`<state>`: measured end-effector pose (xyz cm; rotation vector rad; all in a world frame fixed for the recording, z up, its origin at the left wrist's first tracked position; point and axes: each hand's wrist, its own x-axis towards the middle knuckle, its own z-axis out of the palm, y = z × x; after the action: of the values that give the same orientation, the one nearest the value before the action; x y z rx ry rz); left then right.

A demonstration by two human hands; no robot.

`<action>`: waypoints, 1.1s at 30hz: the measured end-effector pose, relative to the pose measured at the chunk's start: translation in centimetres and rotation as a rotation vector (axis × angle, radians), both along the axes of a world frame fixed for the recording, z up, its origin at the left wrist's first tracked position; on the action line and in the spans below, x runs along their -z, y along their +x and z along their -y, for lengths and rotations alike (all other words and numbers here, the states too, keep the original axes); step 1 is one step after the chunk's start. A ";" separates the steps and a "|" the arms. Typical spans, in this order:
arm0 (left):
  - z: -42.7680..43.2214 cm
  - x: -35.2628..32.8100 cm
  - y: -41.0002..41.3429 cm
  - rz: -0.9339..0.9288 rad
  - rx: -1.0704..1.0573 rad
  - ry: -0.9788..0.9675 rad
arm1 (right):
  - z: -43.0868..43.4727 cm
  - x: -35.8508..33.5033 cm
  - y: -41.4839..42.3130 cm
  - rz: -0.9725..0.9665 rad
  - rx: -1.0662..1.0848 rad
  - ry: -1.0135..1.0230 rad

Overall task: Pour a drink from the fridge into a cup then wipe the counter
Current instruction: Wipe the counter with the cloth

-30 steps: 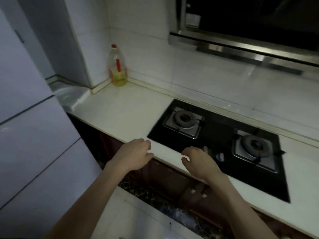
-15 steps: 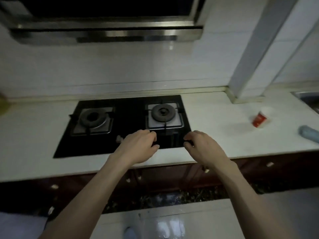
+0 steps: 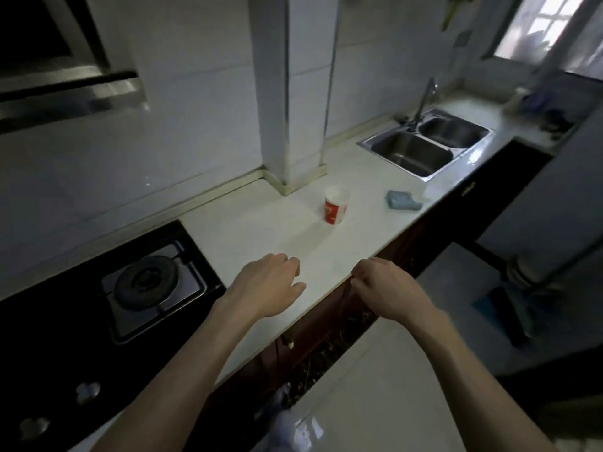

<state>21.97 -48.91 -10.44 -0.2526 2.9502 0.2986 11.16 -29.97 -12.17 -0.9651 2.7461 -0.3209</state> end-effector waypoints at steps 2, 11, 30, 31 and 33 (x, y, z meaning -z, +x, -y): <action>0.1 -0.1 -3.2 -0.005 0.056 0.014 | -0.5 -0.2 -2.1 0.002 0.060 0.011; -0.6 0.7 -15.4 -0.007 0.234 0.070 | -3.5 -0.2 -9.6 0.036 0.291 0.027; -7.7 3.0 -29.9 0.119 -0.044 0.071 | -7.7 1.4 -28.7 0.045 0.021 -0.055; -7.9 2.9 -30.1 0.113 -0.073 0.071 | -7.5 1.4 -29.4 0.044 -0.005 -0.062; -8.2 2.9 -30.4 0.101 -0.152 0.075 | -7.1 1.7 -31.1 0.058 -0.073 -0.066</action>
<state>-8.40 -40.67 -13.35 -0.4692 2.8186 0.4036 -19.90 -22.87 -13.85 -1.0523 2.6565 -0.4224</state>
